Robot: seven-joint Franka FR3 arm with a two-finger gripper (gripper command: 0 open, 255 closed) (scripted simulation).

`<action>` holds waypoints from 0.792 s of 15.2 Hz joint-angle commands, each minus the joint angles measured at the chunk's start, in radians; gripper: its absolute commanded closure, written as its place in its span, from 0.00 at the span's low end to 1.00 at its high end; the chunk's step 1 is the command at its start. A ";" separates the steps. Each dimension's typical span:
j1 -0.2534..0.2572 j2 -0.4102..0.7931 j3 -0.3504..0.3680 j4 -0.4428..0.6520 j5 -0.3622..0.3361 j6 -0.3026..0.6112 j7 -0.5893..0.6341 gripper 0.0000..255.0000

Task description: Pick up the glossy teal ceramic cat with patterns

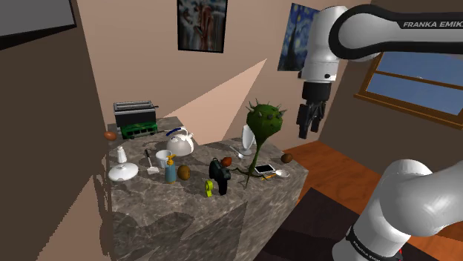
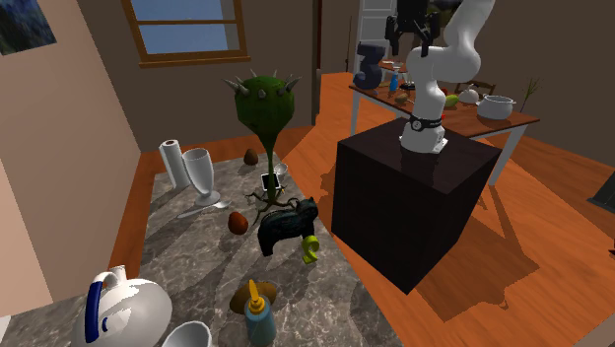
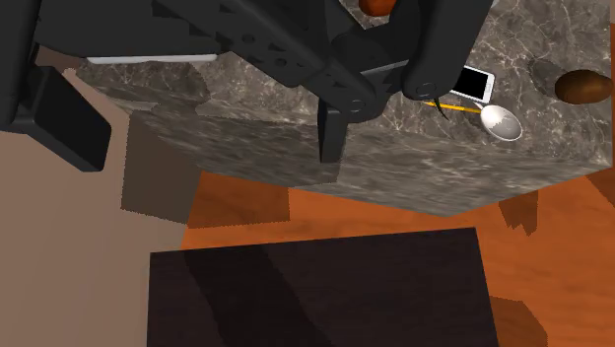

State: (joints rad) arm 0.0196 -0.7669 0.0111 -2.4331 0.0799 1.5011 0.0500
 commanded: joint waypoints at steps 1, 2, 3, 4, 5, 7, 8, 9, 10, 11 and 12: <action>0.000 0.000 0.000 0.000 0.000 0.000 0.000 0.00; -0.003 0.020 0.001 -0.014 0.003 0.040 0.003 0.00; -0.005 0.042 0.001 -0.026 0.006 0.081 0.007 0.00; -0.007 0.065 0.002 -0.036 0.008 0.121 0.010 0.00; -0.009 0.090 0.003 -0.045 0.011 0.161 0.013 0.00; -0.013 0.143 0.003 -0.059 0.017 0.241 0.019 0.00; -0.015 0.172 0.004 -0.064 0.020 0.281 0.021 0.00; -0.017 0.202 0.004 -0.067 0.023 0.321 0.024 0.00; -0.019 0.233 0.004 -0.068 0.026 0.360 0.026 0.00; -0.020 0.265 0.004 -0.068 0.030 0.398 0.028 0.00; -0.022 0.298 0.004 -0.067 0.033 0.436 0.030 0.00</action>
State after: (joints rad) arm -0.0008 -0.5130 0.0144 -2.5055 0.1091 1.8892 0.0778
